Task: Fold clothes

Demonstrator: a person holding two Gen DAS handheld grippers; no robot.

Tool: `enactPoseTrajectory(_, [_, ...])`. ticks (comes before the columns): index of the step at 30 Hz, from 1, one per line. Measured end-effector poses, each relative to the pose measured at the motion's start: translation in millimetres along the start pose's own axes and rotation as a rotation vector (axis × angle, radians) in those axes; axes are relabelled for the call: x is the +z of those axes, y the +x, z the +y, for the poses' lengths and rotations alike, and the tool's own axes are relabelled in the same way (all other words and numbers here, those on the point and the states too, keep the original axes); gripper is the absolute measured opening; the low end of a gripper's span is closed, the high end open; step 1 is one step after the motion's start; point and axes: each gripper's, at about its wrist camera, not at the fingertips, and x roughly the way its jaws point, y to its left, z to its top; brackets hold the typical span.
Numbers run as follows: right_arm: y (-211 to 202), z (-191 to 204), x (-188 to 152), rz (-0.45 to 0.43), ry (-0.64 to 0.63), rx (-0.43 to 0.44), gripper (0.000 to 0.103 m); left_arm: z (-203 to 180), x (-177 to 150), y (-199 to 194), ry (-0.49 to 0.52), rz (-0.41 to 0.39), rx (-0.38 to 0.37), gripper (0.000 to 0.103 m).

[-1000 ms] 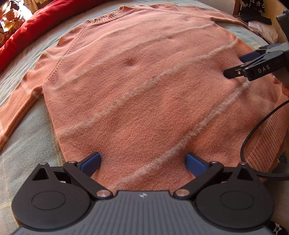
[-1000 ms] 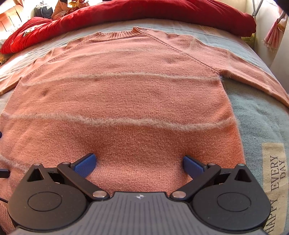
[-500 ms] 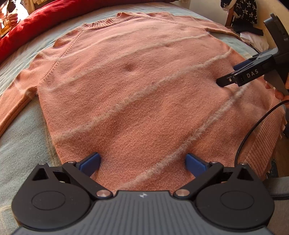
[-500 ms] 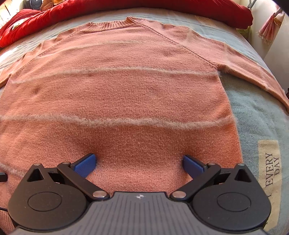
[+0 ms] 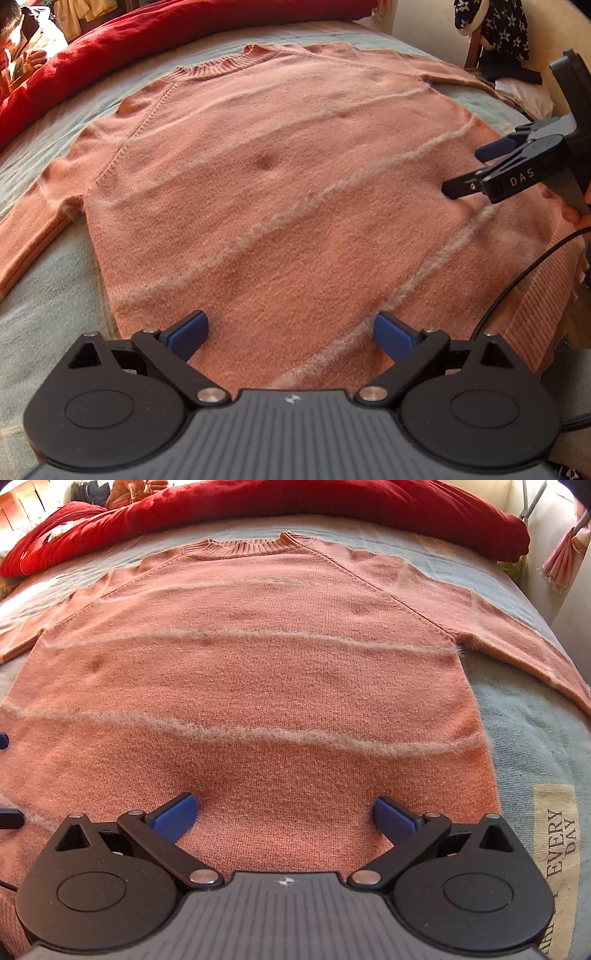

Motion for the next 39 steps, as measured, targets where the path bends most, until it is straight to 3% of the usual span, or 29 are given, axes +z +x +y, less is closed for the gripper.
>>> enactPoseTrajectory(7, [-31, 5, -47, -0.057, -0.008, -0.035, 0.103, 1, -32, -34, 0.017, -0.025, -0.009, 0.095])
enactPoseTrajectory(13, [-52, 21, -37, -0.172, -0.058, -0.047, 0.103, 22, -10, -47, 0.0, -0.222, 0.043, 0.095])
enactPoseTrajectory(17, [-36, 34, -26, -0.154, -0.074, -0.02, 0.103, 11, -18, -37, 0.006, -0.233, 0.034, 0.095])
enactPoseTrajectory(20, [-17, 43, -38, -0.09, -0.104, -0.005, 0.103, -1, -43, -23, 0.022, -0.161, 0.035, 0.095])
enactPoseTrajectory(28, [-16, 39, -52, -0.17, -0.062, 0.006, 0.103, -6, -65, -22, 0.009, -0.27, 0.07, 0.097])
enactPoseTrajectory(30, [-18, 39, -56, -0.191, -0.064, 0.005, 0.103, -8, -68, -23, 0.006, -0.296, 0.085, 0.097])
enactPoseTrajectory(35, [-39, 38, -80, -0.224, -0.06, -0.008, 0.103, -35, -82, -38, 0.026, -0.337, 0.226, 0.097])
enactPoseTrajectory(39, [-57, 39, -120, -0.239, -0.061, -0.037, 0.103, -49, -105, -49, -0.072, -0.326, 0.242, 0.097])
